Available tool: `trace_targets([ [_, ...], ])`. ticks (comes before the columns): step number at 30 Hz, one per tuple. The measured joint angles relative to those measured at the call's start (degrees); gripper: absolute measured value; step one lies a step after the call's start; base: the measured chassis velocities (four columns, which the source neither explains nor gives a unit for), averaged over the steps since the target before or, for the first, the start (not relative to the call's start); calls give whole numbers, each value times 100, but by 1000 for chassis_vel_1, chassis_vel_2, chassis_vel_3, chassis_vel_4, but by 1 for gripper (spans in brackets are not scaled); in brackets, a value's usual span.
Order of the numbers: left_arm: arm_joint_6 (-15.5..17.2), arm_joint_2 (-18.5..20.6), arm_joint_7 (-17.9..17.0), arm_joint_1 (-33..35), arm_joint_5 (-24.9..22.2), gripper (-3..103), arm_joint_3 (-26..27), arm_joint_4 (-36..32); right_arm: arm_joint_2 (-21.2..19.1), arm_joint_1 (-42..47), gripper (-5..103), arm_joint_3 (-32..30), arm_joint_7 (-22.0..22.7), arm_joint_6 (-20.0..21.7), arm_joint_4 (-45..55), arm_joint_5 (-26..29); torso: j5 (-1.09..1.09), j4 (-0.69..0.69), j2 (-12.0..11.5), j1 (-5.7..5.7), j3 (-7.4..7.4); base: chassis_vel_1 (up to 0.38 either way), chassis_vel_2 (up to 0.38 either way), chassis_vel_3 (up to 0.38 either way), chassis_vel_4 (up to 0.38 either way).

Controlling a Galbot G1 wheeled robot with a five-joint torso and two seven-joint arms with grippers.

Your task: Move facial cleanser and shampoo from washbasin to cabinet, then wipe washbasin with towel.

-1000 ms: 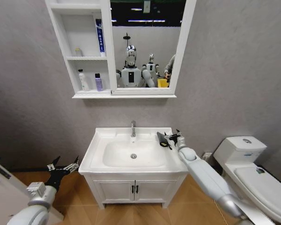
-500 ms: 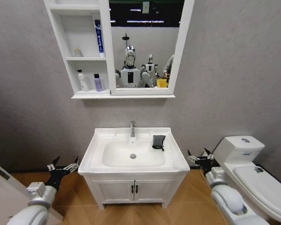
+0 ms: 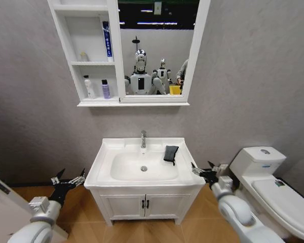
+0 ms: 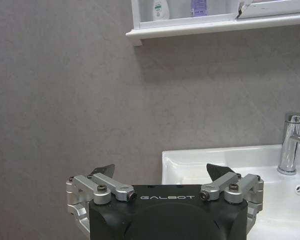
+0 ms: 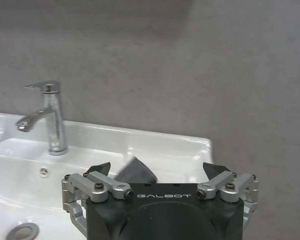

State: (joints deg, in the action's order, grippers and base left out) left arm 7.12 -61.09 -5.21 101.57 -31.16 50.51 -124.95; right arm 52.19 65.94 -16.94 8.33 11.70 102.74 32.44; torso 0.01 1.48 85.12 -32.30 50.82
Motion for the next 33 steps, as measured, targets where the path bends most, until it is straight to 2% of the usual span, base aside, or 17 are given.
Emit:
trace_targets([
  [2, 0, 0, 2, -1, 0, 100, 0, 0, 94, -734, 100, 675, -392, -208, -543, -157, -1, 0, 0, -1, 0, 0, 0, 0, 0],
  [3, 0, 0, 2, -1, 0, 100, 0, 0, 94, -734, 100, 675, -392, -208, -543, -157, -1, 0, 0, -1, 0, 0, 0, 0, 0],
  [4, 0, 0, 2, -1, 0, 100, 0, 0, 209, -1191, 100, 1143, -451, -247, -793, -139, -2, 2, 0, 0, 0, 0, 0, 0, 0],
  [7, -1, 0, 4, -1, 0, 100, 0, -1, 440, -1763, 100, 1729, -299, -165, -1078, 16, -3, 3, 0, 0, 0, 0, 0, 0, 0],
  [9, 0, 0, 5, 0, 0, 100, -1, 0, 781, -2315, 100, 2235, 45, 56, -1421, 241, -4, 2, 0, 0, -1, 0, 0, 0, 0],
  [10, 0, 0, 5, 0, 0, 100, -1, 0, 781, -2315, 100, 2235, 45, 56, -1421, 241, -4, 2, 0, 0, -1, 0, 0, 0, 0],
  [12, 0, -1, 4, -1, 0, 100, 0, -1, 1242, -2834, 100, 2593, 200, 348, -1935, 443, -1, 0, 0, 0, 0, 0, 0, 0, 0],
  [14, 0, 0, 4, -1, 0, 100, 0, 0, 1333, -3005, 100, 2689, 128, 408, -2129, 477, -1, -1, -1, 0, 0, 0, 0, 0, 0],
  [17, 0, 0, 3, -1, 0, 100, 0, 0, 1055, -3484, 100, 2937, -857, 1021, -2501, 1130, -2, -1, 0, 0, 0, 0, 0, 0, 0],
  [18, 0, 0, 3, -1, 0, 100, 0, 0, 1055, -3484, 100, 2937, -857, 1021, -2501, 1130, -2, -1, 0, 0, 0, 0, 0, 0, 0],
  [19, 0, 0, 3, -1, 0, 100, 0, 0, 902, -3592, 100, 2986, -1256, 1208, -2572, 1277, -3, 2, 0, 0, -1, 0, 0, 0, 0],
  [22, 0, 0, 3, -1, 0, 100, 0, 0, 414, -3980, 100, 3218, -2799, 1478, -2969, 1118, -1, 8, 0, 1, -1, 0, 0, 0, 0],
  [23, 0, 0, 3, -1, 0, 100, 0, 0, 414, -3980, 100, 3218, -2799, 1478, -2969, 1118, -1, 8, 0, 1, -1, 0, 0, 0, 0],
  [26, 0, 0, 3, -1, 0, 100, 0, 0, 208, -4426, 100, 3648, -3779, 1145, -3550, 493, 1, 5, 0, 1, -1, 0, 0, 0, 0],
  [27, 0, 0, 3, -1, 0, 100, 0, 0, 208, -4426, 100, 3648, -3779, 1145, -3550, 493, 1, 5, 0, 1, -1, 0, 0, 0, 0],
  [29, 0, 0, 4, -1, 0, 100, 0, 0, 208, -4818, 100, 3976, -4421, 741, -3987, -79, 0, 3, 0, 2, -1, 0, 0, 0, 0],
  [33, 0, 0, 3, -1, 0, 100, 0, -1, 390, -5265, 100, 4371, -4915, 275, -4534, -735, -1, 3, 0, 1, -1, 0, 0, 0, 0],
])
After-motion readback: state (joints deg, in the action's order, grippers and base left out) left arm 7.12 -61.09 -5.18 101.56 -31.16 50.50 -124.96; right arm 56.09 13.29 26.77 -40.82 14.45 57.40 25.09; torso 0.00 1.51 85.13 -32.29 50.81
